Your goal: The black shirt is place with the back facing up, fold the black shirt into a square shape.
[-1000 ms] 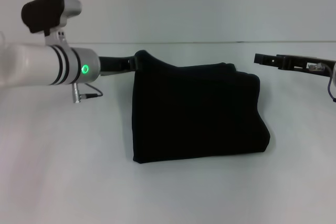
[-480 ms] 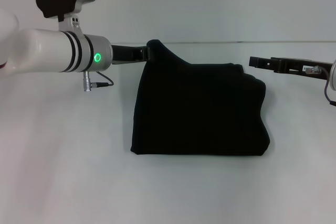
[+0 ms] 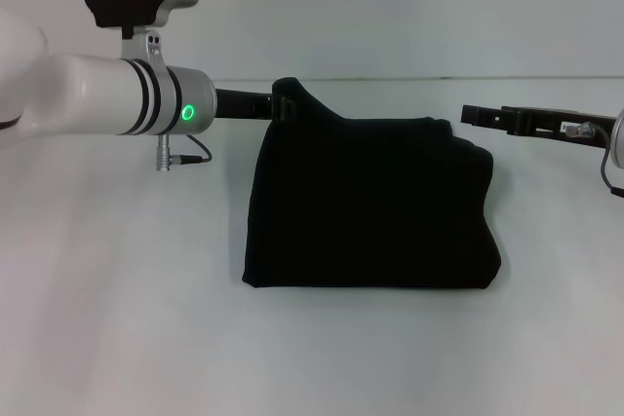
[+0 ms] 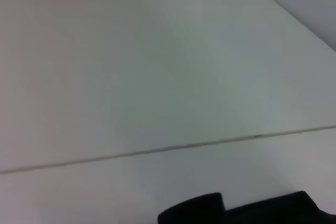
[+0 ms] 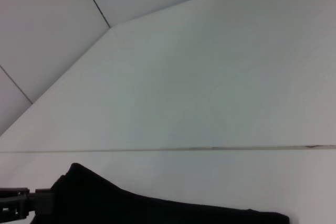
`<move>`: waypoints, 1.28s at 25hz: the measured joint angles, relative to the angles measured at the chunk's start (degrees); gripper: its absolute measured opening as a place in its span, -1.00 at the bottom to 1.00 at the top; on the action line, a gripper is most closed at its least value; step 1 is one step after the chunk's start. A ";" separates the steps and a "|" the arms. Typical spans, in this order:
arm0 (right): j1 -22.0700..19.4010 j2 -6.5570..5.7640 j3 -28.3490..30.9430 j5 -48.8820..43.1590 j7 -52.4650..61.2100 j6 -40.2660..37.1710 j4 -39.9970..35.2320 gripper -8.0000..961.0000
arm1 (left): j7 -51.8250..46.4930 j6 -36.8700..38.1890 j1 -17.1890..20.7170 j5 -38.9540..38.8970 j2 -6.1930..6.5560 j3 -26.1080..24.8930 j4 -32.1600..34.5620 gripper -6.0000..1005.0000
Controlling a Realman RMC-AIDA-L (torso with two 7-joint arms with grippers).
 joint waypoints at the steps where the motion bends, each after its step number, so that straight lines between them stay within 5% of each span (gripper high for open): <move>1: 0.00 0.00 0.00 0.00 0.06 0.00 0.00 0.69 | 0.19 -0.18 0.08 0.00 0.00 0.02 0.10 -0.74; 13: -1.16 -1.28 4.84 0.01 0.12 -5.88 -2.21 0.69 | -2.99 5.54 11.09 -1.97 0.18 -0.61 16.36 -0.17; 20: -4.01 -1.24 5.89 2.86 -3.20 -17.98 -7.28 0.70 | 6.53 25.61 19.49 -13.82 -1.60 -4.08 26.13 0.31; 23: -6.09 -0.95 5.94 5.86 -7.10 -24.51 -9.27 0.70 | 16.10 37.81 22.35 -21.61 -2.16 -8.48 26.39 0.81; 27: -7.69 -0.41 4.22 5.50 -11.34 -29.18 -12.82 0.72 | 25.24 46.29 23.62 -24.13 -2.15 -11.99 24.01 0.90; 32: -6.79 -0.06 -0.83 -0.06 -12.13 -27.29 -15.58 0.75 | 32.49 46.16 22.59 -17.86 -1.88 -10.85 22.03 0.90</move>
